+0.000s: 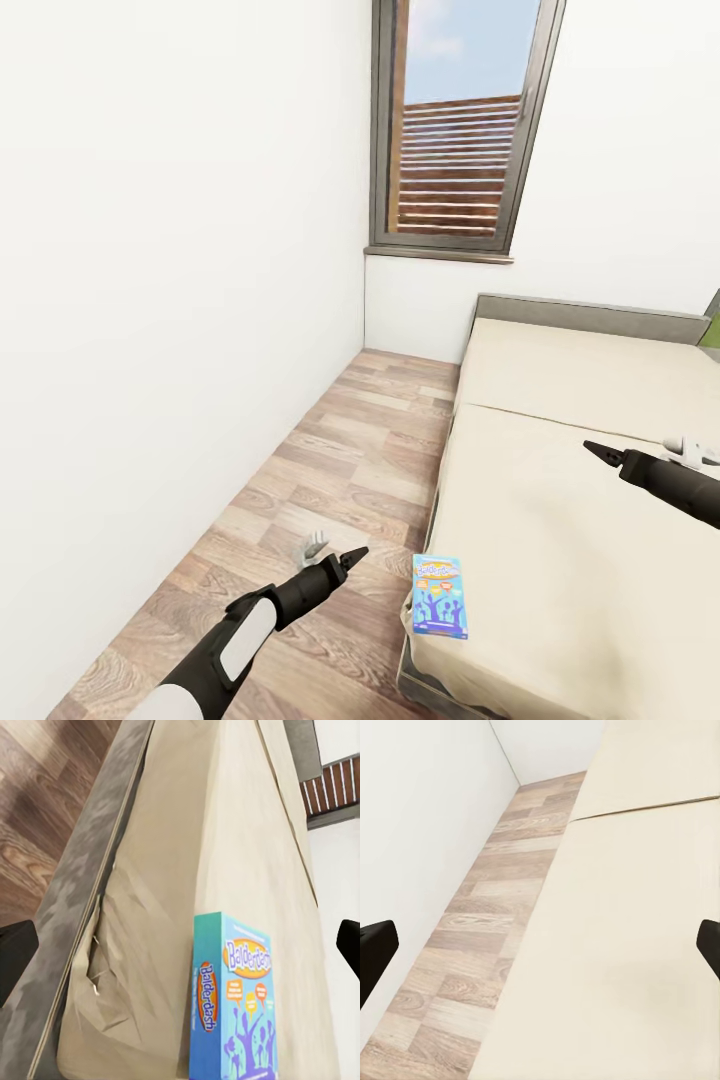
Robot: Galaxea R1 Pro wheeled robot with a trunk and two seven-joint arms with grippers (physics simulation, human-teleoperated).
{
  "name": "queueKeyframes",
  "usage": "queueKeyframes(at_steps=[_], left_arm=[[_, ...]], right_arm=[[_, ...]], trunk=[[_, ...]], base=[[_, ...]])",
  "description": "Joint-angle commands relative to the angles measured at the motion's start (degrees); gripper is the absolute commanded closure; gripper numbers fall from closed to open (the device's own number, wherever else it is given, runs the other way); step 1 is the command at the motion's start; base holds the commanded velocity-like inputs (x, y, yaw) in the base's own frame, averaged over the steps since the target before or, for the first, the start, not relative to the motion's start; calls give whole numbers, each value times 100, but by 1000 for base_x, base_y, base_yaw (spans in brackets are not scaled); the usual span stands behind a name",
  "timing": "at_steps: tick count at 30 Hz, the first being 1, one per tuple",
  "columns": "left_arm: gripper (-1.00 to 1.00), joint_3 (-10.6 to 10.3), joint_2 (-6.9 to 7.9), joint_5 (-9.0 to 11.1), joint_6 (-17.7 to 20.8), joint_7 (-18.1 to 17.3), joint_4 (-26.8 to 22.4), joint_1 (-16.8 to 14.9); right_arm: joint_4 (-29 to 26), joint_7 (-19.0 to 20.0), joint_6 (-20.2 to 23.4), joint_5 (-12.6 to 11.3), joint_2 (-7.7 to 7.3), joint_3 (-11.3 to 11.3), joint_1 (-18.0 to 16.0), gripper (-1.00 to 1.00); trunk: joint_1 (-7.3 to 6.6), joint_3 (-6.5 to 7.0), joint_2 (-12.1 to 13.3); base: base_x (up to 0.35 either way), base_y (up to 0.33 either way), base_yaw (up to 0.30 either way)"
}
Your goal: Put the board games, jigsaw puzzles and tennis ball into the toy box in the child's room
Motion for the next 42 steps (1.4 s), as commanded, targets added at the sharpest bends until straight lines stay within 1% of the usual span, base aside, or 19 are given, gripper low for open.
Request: queueKeyframes(at_steps=[1, 9, 34, 42], left_arm=[[-100, -5, 1, 60, 44, 0, -1, -3], [-100, -5, -27, 57, 37, -9, 5, -3], [-100, 12, -37, 55, 33, -9, 103, -45], [-100, 11, -38, 55, 33, -11, 109, -52]], right_arm=[[-1, 46, 27, 34, 1, -9, -5, -100], [-28, 47, 27, 34, 5, -7, -5, -100], [-122, 48, 27, 34, 6, -7, -4, -100], [-147, 47, 31, 34, 5, -8, -5, -100]], trunk=[[-1, -5, -2], [-1, -5, -2], [-1, -6, -2], [-1, -36, -2]], base=[[0, 0, -2], [0, 0, -1], [0, 0, 0], [0, 0, 0]])
